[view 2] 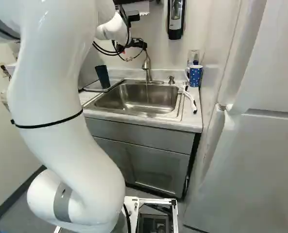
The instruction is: Rinse the cup and place it in the tray
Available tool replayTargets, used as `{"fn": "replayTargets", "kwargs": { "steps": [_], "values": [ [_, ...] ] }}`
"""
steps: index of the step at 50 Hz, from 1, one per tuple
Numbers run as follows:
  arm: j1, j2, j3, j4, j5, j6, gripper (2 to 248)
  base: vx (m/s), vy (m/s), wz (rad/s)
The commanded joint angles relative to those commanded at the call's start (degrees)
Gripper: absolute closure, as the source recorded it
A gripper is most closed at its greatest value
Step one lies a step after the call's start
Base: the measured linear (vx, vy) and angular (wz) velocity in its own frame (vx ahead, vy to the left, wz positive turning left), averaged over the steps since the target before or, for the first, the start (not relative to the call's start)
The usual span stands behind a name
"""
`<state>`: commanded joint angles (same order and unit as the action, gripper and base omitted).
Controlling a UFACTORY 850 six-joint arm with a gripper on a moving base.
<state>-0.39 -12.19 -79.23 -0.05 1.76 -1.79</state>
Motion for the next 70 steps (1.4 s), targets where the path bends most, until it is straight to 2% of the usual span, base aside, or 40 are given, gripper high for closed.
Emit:
{"fn": "replayTargets", "kwargs": {
  "steps": [23,36,47,70],
  "values": [
    [-0.19,0.61,-1.61,0.00,0.05,0.00,3,0.000,0.000,0.000],
    [-1.30,-2.00,-4.51,0.00,0.05,0.00,3,0.000,0.000,0.000],
    [-0.84,-4.70,-7.56,0.00,-0.22,0.00,3,0.000,0.000,0.000],
    [-0.49,-4.48,-7.31,0.00,-2.95,0.00,3,0.000,0.000,0.000]
  ]
}}
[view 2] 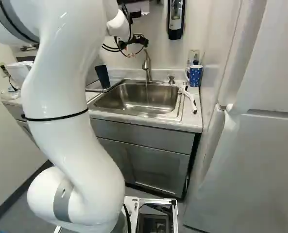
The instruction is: Rinse the cup and place it in the tray
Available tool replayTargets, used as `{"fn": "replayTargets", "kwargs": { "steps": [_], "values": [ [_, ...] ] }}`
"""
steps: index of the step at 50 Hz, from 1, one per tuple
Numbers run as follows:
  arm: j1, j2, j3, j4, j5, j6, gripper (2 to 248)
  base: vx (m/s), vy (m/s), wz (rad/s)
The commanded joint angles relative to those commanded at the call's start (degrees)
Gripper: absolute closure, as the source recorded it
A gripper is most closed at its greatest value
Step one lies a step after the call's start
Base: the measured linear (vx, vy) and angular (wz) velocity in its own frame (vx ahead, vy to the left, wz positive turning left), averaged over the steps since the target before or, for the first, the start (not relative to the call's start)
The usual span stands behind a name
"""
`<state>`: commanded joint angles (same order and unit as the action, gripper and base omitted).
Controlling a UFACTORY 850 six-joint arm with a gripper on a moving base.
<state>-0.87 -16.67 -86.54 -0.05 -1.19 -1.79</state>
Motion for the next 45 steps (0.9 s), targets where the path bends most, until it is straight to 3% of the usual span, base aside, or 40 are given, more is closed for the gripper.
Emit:
{"fn": "replayTargets", "kwargs": {
  "steps": [45],
  "values": [
    [0.27,3.96,4.47,0.00,-0.70,0.00,3,0.000,0.000,0.000]
  ]
}}
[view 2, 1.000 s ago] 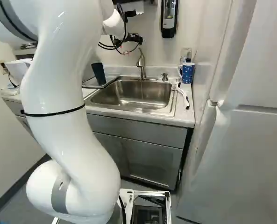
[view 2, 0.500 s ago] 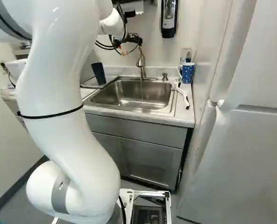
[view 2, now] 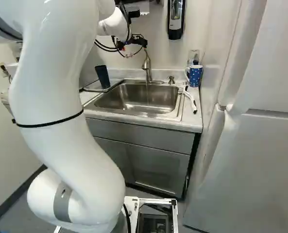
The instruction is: Rinse the cup and place it in the tray
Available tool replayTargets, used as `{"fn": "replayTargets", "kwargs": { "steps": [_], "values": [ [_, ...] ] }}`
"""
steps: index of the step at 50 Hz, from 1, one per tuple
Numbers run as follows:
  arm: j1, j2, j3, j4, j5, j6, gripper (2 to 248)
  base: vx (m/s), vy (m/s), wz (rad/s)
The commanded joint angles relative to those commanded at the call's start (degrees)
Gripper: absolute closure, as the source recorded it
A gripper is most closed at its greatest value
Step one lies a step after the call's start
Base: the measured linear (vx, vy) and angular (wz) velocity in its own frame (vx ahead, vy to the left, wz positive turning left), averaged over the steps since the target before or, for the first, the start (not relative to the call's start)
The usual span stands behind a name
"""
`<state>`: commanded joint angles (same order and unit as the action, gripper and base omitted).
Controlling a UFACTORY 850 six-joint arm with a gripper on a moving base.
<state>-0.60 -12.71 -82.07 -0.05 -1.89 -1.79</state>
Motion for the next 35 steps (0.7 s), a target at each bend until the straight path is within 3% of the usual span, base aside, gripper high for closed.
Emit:
{"fn": "replayTargets", "kwargs": {
  "steps": [35],
  "values": [
    [-0.02,-0.49,-0.54,0.00,1.88,0.00,3,0.000,0.000,0.000]
  ]
}}
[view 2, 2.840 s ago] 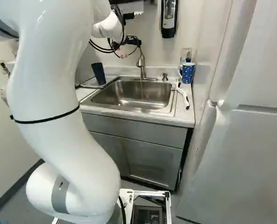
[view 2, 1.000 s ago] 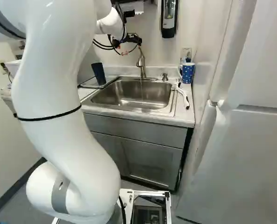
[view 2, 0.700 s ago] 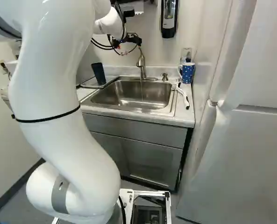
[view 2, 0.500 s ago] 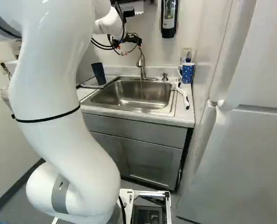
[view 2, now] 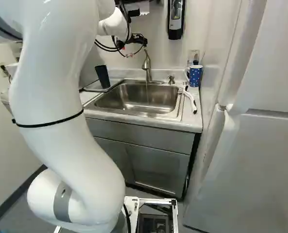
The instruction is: Rinse the cup and place it in the tray
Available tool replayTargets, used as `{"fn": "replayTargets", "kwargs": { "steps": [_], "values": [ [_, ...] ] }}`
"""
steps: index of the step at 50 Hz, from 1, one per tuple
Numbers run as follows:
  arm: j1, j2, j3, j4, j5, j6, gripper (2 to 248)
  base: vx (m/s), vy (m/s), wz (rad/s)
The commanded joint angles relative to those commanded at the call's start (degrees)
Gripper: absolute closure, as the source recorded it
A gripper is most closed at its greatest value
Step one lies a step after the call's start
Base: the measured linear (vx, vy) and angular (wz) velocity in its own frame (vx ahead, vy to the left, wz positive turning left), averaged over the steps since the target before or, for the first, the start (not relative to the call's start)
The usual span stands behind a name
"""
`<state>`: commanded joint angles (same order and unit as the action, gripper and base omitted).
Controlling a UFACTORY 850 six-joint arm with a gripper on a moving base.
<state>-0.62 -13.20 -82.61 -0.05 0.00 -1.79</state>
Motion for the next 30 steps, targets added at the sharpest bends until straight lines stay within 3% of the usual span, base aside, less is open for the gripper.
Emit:
{"fn": "replayTargets", "kwargs": {
  "steps": [17,30],
  "values": [
    [-0.04,-3.59,-4.05,0.00,-0.13,0.00,3,0.000,0.000,0.000],
    [0.07,-3.78,-4.27,0.00,-3.28,0.00,3,0.000,0.000,0.000]
  ]
}}
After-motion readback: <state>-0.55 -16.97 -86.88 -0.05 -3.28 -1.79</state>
